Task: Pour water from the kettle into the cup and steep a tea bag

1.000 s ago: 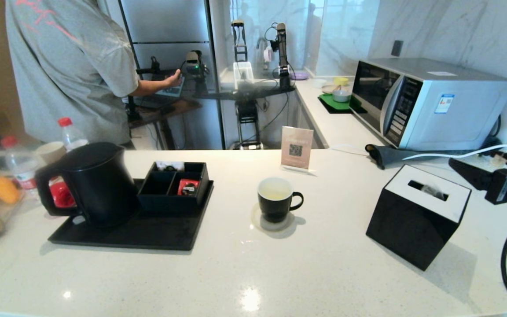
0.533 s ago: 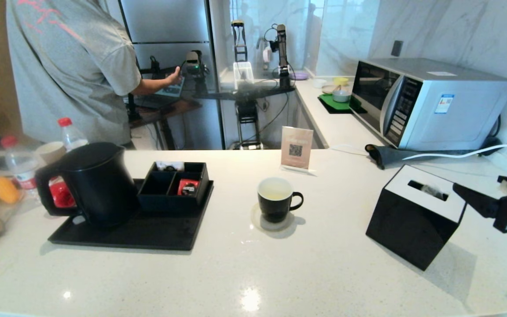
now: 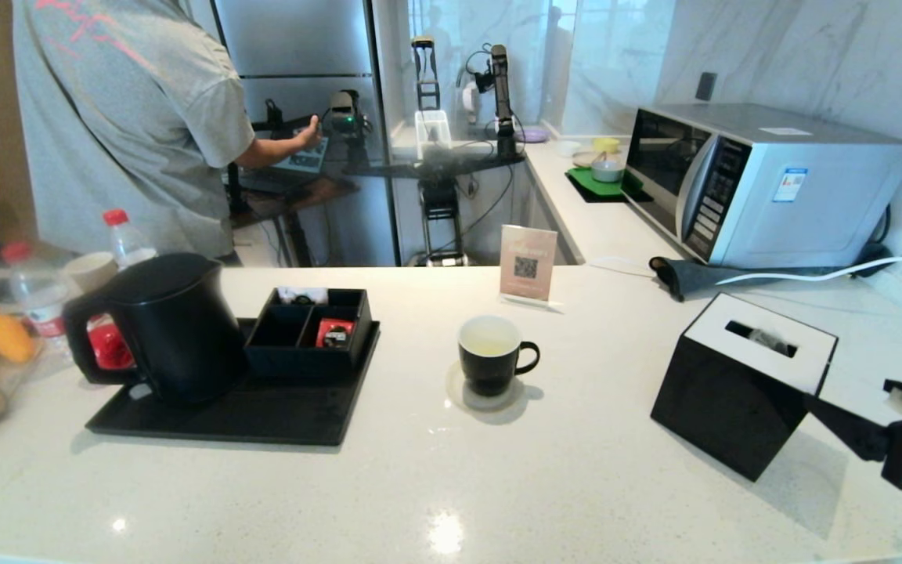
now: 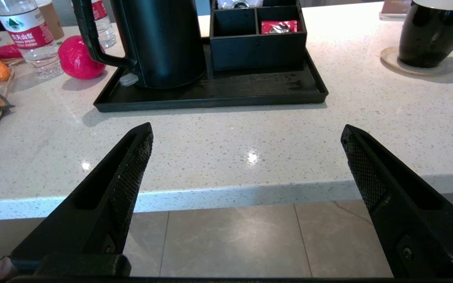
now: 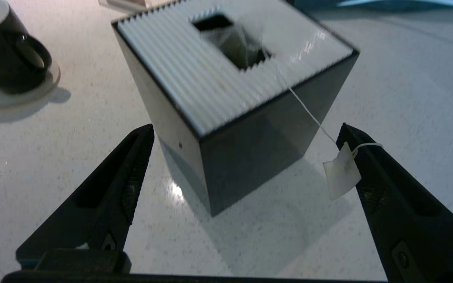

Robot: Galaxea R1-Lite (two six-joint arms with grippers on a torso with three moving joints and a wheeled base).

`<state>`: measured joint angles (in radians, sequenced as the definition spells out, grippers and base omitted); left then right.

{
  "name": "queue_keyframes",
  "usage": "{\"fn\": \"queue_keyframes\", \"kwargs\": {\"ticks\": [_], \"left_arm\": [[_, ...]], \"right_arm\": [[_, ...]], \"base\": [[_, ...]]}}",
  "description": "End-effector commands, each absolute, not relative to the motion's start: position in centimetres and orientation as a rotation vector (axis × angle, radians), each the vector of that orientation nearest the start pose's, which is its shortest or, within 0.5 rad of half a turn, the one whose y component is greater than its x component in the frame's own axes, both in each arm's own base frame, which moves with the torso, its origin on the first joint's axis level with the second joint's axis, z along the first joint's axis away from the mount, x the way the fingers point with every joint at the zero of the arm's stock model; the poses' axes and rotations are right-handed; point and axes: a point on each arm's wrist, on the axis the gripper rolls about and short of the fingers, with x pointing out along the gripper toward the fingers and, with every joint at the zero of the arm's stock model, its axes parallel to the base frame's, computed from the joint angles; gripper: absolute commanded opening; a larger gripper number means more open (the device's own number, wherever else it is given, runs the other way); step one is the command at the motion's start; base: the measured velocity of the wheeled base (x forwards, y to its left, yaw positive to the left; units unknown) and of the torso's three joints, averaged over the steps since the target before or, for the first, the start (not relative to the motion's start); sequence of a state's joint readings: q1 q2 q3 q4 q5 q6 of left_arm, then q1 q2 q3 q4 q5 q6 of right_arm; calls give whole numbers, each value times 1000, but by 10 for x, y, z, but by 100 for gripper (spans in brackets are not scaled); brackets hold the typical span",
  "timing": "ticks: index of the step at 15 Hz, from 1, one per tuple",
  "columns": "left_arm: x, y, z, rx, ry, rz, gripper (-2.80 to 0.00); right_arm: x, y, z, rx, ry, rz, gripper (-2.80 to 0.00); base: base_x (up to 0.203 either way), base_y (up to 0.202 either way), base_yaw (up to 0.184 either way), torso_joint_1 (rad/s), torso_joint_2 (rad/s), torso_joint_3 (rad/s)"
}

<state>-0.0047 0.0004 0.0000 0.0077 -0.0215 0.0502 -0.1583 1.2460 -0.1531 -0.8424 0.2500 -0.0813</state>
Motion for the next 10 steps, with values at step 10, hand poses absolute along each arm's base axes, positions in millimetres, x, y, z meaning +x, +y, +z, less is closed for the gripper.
{"fn": "queue_keyframes", "kwargs": {"ticks": [10], "left_arm": [[-23,0,75,51,7,-26,0]], "right_arm": [[138,-15,122,10,323,139,0]], "base": [[0,0,0,0,0,0]]}}
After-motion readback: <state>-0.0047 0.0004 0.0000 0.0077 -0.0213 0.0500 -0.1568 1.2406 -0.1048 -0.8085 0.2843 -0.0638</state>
